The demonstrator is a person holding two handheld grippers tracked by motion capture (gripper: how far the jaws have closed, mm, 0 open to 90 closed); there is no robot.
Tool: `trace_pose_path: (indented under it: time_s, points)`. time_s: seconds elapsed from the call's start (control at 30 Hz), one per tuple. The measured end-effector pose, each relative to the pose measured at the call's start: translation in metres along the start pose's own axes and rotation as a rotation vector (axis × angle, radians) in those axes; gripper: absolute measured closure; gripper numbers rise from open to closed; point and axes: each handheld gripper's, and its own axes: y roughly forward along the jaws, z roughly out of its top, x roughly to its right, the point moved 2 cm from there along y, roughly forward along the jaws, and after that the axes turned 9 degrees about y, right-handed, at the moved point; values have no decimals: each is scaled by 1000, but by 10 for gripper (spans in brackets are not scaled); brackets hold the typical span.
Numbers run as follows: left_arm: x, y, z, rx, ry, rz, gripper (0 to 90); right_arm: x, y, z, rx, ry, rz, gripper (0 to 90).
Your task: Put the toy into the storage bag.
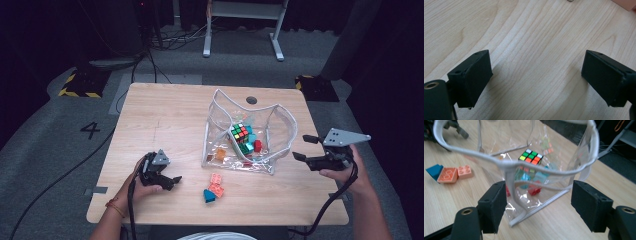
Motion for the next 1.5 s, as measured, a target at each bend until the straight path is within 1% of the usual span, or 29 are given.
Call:
trace_pose_path:
  time_s: [0.07,0.13,0.2,0.3,0.37,0.4,0.47,0.5,0.53,0.57,0.6,0.63,0.67,0.73,0.8,0.83,0.87,0.97,1.1,1.13,1.17,1.23,1.3,1.37,1.43,1.5]
  points:
    - [0,0,0,0,0,1,96,-3,8,-10,-19,-6,14,291]
    - [0,0,0,0,0,0,96,-7,15,-17,-33,1,27,294]
    - [0,0,0,0,0,0,96,-12,25,-26,-49,-2,50,297]
    - [0,0,0,0,1,0,96,-22,38,-37,-56,19,89,306]
    - [0,0,0,-1,1,0,96,-29,48,-45,-58,16,97,323]
    - [0,0,0,0,1,1,96,-32,52,-48,-64,17,104,304]
    - [0,0,0,0,1,0,96,-37,58,-52,-53,13,84,281]
    - [0,0,0,0,0,0,96,-38,58,-54,-44,21,83,280]
    - [0,0,0,0,1,0,96,-39,58,-55,-29,32,72,301]
    - [0,0,0,0,1,0,96,-40,57,-56,-18,39,61,303]
    - [0,0,0,0,1,0,96,-41,56,-57,-3,44,61,302]
    - [0,0,0,0,0,-1,96,-42,55,-58,-1,51,70,297]
    - [0,0,0,0,1,1,96,-42,54,-60,-4,58,67,298]
    - [0,0,0,0,0,1,96,-43,53,-64,-14,56,52,312]
    - [0,0,0,0,0,1,97,-45,52,-69,-15,66,70,315]
    - [0,0,0,0,0,1,97,-46,51,-71,-20,59,65,314]
    - [0,0,0,0,0,1,97,-48,51,-73,-23,65,70,314]
    - [0,0,0,0,0,1,97,-52,52,-77,-24,75,104,315]
    - [0,0,0,0,0,1,97,-63,63,-82,-59,67,133,322]
    - [0,0,0,0,0,1,97,-67,68,-82,-64,63,151,328]
    - [0,0,0,0,0,1,97,-70,72,-83,-71,51,160,330]
    - [0,0,0,0,0,1,97,-77,80,-84,-89,43,178,338]
    - [0,0,0,0,0,1,97,-83,87,-84,-91,24,200,347]
    - [0,0,0,0,0,1,97,-93,96,-83,-102,31,226,358]
    - [0,0,0,0,0,1,97,-101,104,-81,-111,20,246,362]
    - [0,0,0,0,0,1,97,-109,111,-79,-121,28,266,375]
